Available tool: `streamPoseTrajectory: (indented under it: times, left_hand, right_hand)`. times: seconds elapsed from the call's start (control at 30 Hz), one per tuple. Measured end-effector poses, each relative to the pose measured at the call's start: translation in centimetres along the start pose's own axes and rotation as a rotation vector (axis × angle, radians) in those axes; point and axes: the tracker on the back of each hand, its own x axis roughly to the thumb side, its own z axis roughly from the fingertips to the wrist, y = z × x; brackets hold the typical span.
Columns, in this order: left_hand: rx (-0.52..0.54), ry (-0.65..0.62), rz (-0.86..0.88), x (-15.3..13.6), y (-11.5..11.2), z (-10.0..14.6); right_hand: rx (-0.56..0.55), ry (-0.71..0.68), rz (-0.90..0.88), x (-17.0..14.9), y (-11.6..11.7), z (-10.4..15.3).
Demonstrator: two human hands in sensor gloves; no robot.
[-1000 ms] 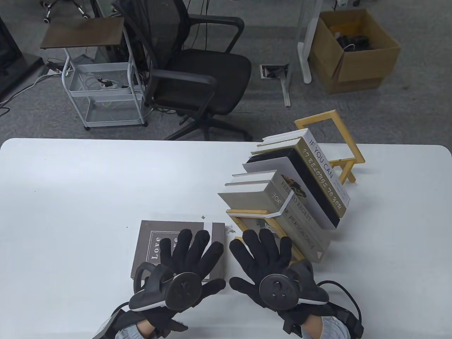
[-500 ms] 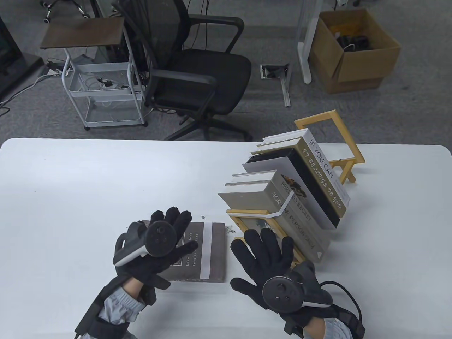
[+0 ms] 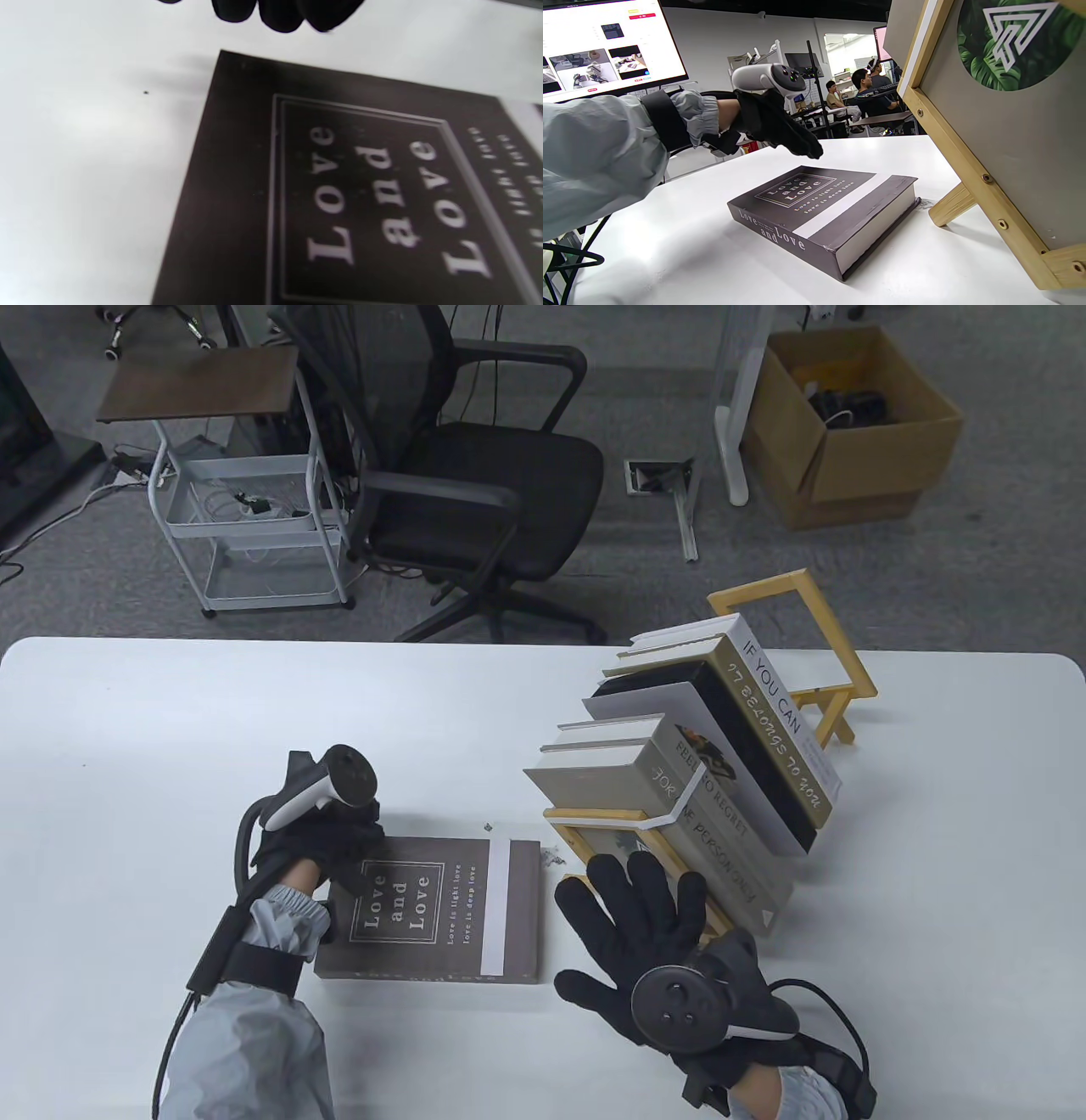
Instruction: Push a thick book into a tightly packed book rack slot
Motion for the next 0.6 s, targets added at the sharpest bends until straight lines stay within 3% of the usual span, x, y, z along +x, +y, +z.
streamPoseTrajectory:
  times: [0.23, 0.6]
  left_hand:
    - [-0.075, 0.057, 0.004, -0.9, -0.8, -1.9]
    - [-0.046, 0.052, -0.013, -1.0, -1.4, -2.3]
  right_hand:
    - [0.002, 0.005, -0.016, -0.3, -0.1, -0.1]
    - [0.006, 0.004, -0.016, -0.2, -0.1, -0.1]
